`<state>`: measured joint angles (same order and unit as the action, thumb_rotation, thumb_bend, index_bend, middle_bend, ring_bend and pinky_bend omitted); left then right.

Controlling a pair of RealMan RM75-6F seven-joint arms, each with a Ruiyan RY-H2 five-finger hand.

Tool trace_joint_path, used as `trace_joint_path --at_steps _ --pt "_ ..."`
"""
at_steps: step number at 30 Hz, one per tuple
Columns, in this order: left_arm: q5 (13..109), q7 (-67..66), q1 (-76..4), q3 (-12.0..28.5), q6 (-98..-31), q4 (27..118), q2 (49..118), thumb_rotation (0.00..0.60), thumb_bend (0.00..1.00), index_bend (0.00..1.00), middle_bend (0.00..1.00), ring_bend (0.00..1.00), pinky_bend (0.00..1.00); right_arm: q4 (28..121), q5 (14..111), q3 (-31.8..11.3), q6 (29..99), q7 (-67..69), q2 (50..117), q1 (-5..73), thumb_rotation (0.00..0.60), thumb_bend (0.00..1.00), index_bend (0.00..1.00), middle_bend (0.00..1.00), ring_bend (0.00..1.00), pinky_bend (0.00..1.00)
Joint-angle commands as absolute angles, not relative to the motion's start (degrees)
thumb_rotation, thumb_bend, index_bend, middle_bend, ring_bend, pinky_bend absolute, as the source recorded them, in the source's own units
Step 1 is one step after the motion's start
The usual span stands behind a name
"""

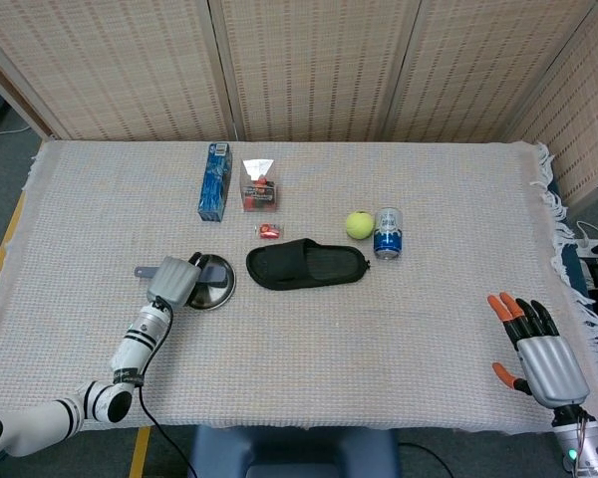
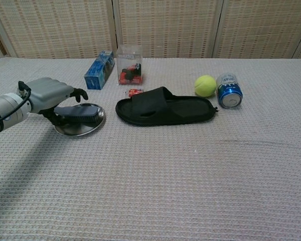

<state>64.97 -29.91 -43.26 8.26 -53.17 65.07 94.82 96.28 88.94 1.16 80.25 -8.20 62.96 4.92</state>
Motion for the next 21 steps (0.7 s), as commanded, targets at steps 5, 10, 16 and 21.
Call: trace_joint_path --at_steps 5,10,16,21 --pt "65.3 -30.0 -43.6 8.1 -53.2 62.0 96.2 0.6 0.38 0.24 0.3 0.78 0.98 96.5 88.6 1.2 79.7 -8.6 62.8 5.0 0.6 0.15 0.0 0.0 0.0 0.0" --pt "65.1 -30.3 -43.8 8.0 -52.6 60.6 96.7 0.6 0.38 0.28 0.3 0.78 0.98 96.6 88.0 1.0 79.4 -8.8 62.8 5.1 0.6 0.15 0.0 0.0 0.0 0.0" --pt "65.1 -30.5 -43.9 7.9 -52.3 59.6 97.1 0.6 0.38 0.35 0.36 0.78 0.98 96.7 87.6 1.0 79.1 -9.1 62.7 5.2 0.6 0.15 0.0 0.0 0.0 0.0" --pt "66.1 -30.1 -43.8 7.6 -53.0 58.4 97.7 0.6 0.39 0.43 0.45 0.78 0.98 96.9 87.3 1.0 78.6 -9.5 62.7 5.3 0.6 0.15 0.0 0.0 0.0 0.0"
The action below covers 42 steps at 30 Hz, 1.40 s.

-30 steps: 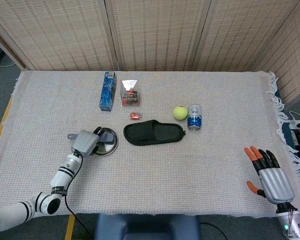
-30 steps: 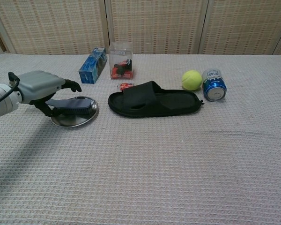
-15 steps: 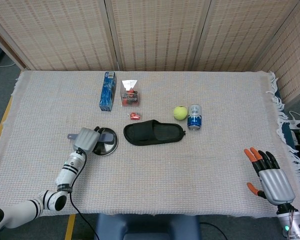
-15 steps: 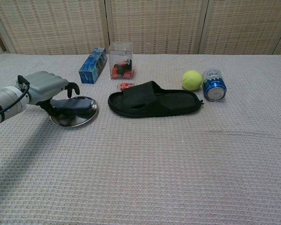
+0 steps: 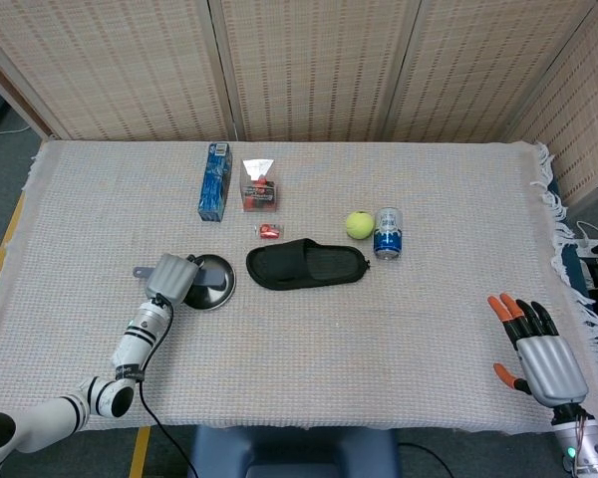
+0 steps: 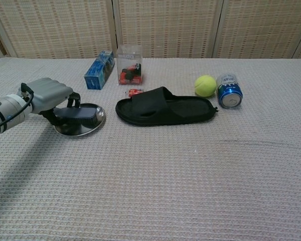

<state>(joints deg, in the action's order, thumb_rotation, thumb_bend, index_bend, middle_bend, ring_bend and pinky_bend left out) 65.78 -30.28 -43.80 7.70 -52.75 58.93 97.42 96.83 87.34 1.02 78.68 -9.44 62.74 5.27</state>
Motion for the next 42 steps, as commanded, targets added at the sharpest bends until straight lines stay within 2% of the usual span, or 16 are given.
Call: trace_joint_path --at_steps 1,6,17,19,23,29,33,38,42 --pt "66.3 -30.0 -43.8 7.5 -53.0 58.2 97.8 0.6 0.39 0.44 0.46 0.78 0.98 96.9 87.3 1.0 78.6 -9.5 62.7 5.3 0.6 0.15 0.0 0.0 0.0 0.0" --pt "67.1 -29.5 -43.6 7.6 -53.8 58.4 97.7 0.6 0.38 0.45 0.47 0.78 0.98 96.9 87.1 1.1 78.3 -9.9 62.8 5.4 0.6 0.15 0.0 0.0 0.0 0.0" --pt "68.9 -25.9 -42.5 8.2 -56.3 61.4 96.2 0.6 0.38 0.55 0.58 0.78 0.98 94.6 89.8 0.6 78.7 -9.0 65.1 6.6 0.6 0.15 0.0 0.0 0.0 0.0" --pt "68.9 -26.2 -42.5 8.7 -56.8 62.7 95.7 0.6 0.38 0.55 0.59 0.78 0.98 93.5 91.0 -0.8 78.2 -8.3 66.6 8.5 0.6 0.2 0.0 0.0 0.0 0.0" --pt "67.2 -28.8 -43.0 10.3 -57.4 66.0 94.9 0.6 0.38 0.55 0.59 0.78 0.98 91.4 92.0 -4.2 73.5 -8.2 69.4 14.6 0.6 0.37 0.0 0.0 0.0 0.0" --pt "63.9 -35.5 -44.6 13.0 -59.0 70.5 95.0 0.6 0.38 0.56 0.59 0.78 0.98 87.3 87.1 -8.3 59.5 -10.8 76.1 25.3 0.6 0.49 0.04 0.0 0.0 0.0" --pt "61.1 -38.8 -45.9 14.8 -59.4 72.6 95.7 0.6 0.38 0.56 0.59 0.78 0.98 83.3 83.7 -9.2 53.0 -14.6 81.8 30.3 0.6 0.59 0.06 0.0 0.0 0.0" --pt "59.2 -41.3 -47.4 15.6 -59.7 73.9 96.5 0.6 0.38 0.56 0.59 0.78 0.98 79.8 78.6 -10.2 49.0 -17.9 86.7 33.7 0.6 0.61 0.07 0.0 0.0 0.0" --pt "57.7 -42.3 -48.3 16.2 -59.6 74.4 97.1 0.6 0.38 0.56 0.59 0.78 0.98 78.7 76.1 -10.6 47.6 -19.6 88.1 35.4 0.6 0.66 0.07 0.0 0.0 0.0"
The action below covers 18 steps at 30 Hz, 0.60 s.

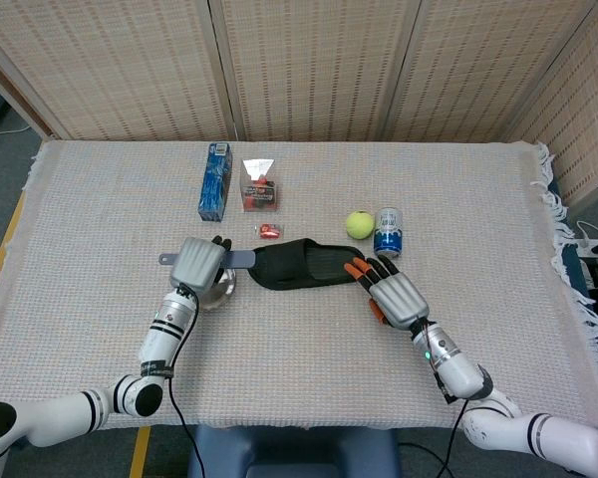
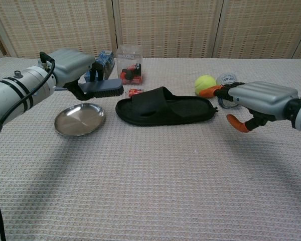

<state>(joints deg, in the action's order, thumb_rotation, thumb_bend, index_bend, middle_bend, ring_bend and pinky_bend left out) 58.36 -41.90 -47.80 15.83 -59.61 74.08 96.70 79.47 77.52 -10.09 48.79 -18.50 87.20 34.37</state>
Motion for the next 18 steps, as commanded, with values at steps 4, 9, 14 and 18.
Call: trace_joint_path --at_steps 4,9,14,18 --pt "56.4 -42.5 -49.3 16.2 -58.8 74.3 97.8 0.6 0.38 0.56 0.6 0.78 0.98 77.0 72.1 -10.7 43.9 -22.2 89.2 37.9 0.6 0.73 0.07 0.0 0.0 0.0" --pt "55.8 -42.2 -50.0 15.9 -58.6 72.9 98.7 0.6 0.39 0.56 0.6 0.78 0.98 75.8 68.1 -10.7 40.9 -24.8 90.3 40.7 0.6 0.74 0.08 0.02 0.0 0.0" --pt "55.1 -43.0 -51.4 16.0 -58.4 70.5 100.6 0.6 0.39 0.56 0.59 0.78 0.98 74.7 64.0 -9.9 39.3 -27.1 91.1 42.5 0.6 0.74 0.08 0.02 0.0 0.0" --pt "54.9 -43.4 -51.9 16.1 -58.6 70.0 101.4 0.6 0.39 0.56 0.59 0.78 0.99 74.3 63.0 -9.6 39.1 -27.9 91.4 43.0 0.6 0.74 0.08 0.02 0.0 0.0"
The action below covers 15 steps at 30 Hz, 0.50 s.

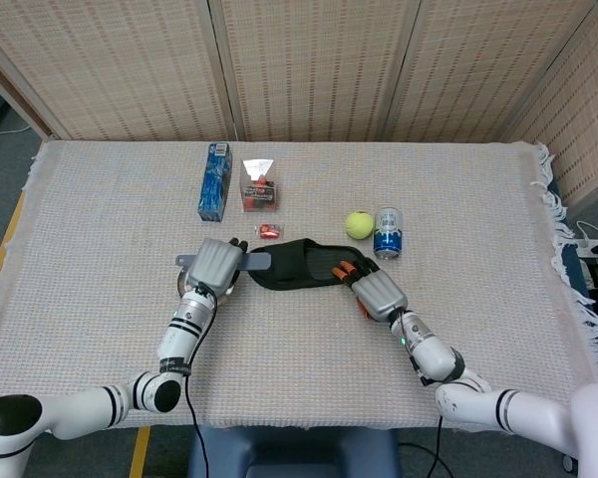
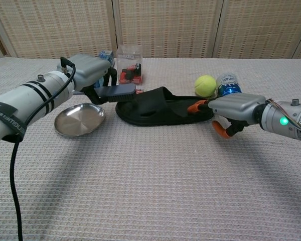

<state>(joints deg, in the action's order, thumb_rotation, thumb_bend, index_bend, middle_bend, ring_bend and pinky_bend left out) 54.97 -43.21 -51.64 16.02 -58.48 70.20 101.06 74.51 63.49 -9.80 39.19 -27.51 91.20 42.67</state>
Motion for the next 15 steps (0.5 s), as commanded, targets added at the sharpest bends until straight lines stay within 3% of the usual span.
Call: trace_joint_path --at_steps 1,15 --pt "54.8 -43.5 -52.2 16.2 -58.6 69.8 101.8 0.6 0.39 0.56 0.59 0.78 0.99 74.0 62.6 -9.4 39.0 -28.2 91.5 43.1 0.6 0.74 0.08 0.02 0.0 0.0" --pt "56.4 -44.2 -57.3 16.9 -59.5 61.5 111.4 0.6 0.39 0.55 0.59 0.78 0.99 72.4 58.4 -6.6 38.4 -30.9 92.9 46.5 0.6 0.74 0.08 0.01 0.0 0.0"
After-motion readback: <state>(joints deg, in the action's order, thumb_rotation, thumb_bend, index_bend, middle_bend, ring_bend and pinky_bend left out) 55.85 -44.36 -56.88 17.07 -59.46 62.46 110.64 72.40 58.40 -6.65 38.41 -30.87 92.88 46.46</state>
